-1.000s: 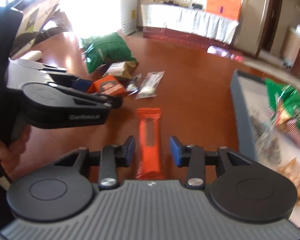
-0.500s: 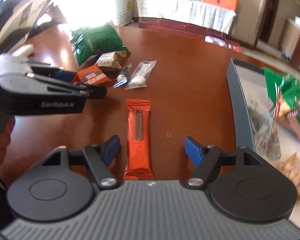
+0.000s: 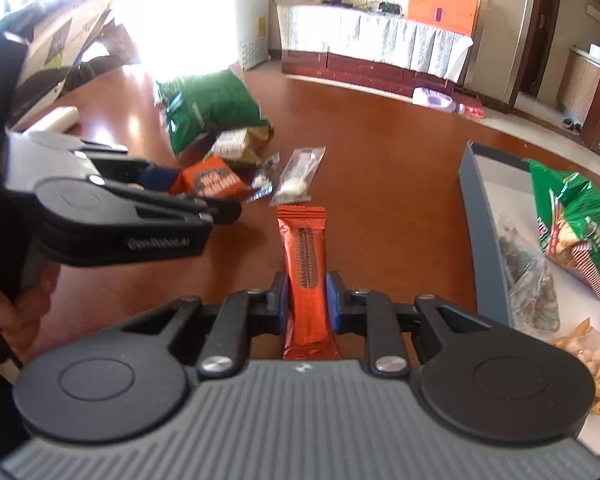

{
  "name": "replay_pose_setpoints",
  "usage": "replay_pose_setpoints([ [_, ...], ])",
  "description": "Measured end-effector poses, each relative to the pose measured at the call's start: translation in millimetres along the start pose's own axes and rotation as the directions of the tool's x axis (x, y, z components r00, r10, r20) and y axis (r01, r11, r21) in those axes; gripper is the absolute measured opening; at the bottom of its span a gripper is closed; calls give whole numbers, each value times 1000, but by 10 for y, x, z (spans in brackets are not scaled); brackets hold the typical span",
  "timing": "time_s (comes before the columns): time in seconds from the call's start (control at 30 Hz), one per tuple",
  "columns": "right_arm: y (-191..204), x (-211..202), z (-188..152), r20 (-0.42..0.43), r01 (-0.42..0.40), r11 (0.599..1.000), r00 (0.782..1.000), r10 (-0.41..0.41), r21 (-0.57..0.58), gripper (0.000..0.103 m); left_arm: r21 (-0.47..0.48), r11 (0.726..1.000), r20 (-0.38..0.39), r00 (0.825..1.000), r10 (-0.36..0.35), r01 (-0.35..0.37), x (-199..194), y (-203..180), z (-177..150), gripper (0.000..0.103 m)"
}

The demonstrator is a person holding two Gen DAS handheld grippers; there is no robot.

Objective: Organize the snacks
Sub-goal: 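Close the right gripper on the long orange wafer bar, then carry the orange pastry packet and orange wafer bar over the gray box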

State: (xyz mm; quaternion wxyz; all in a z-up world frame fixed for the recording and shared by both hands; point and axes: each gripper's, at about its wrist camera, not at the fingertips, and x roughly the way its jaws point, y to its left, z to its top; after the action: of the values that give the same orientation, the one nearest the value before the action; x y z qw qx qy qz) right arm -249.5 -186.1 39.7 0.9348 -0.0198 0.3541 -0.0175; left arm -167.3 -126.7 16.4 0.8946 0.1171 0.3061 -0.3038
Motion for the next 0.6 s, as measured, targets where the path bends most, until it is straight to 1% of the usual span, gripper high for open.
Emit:
replay_pose_setpoints([
  [0.17,-64,-149,12,52,20,1000,998,-21,21,23,-1,1000,31,1000,2,-2,-42,-76,80,45],
  [0.3,-146,-277,10,94,42,998,995,-46,43,23,30,1000,48,999,-6,4,-61,-222,123,45],
  [0.6,-359,-454,-57,133,92,991,986,-105,100,23,54,998,78,996,-31,27,-73,-563,290,45],
])
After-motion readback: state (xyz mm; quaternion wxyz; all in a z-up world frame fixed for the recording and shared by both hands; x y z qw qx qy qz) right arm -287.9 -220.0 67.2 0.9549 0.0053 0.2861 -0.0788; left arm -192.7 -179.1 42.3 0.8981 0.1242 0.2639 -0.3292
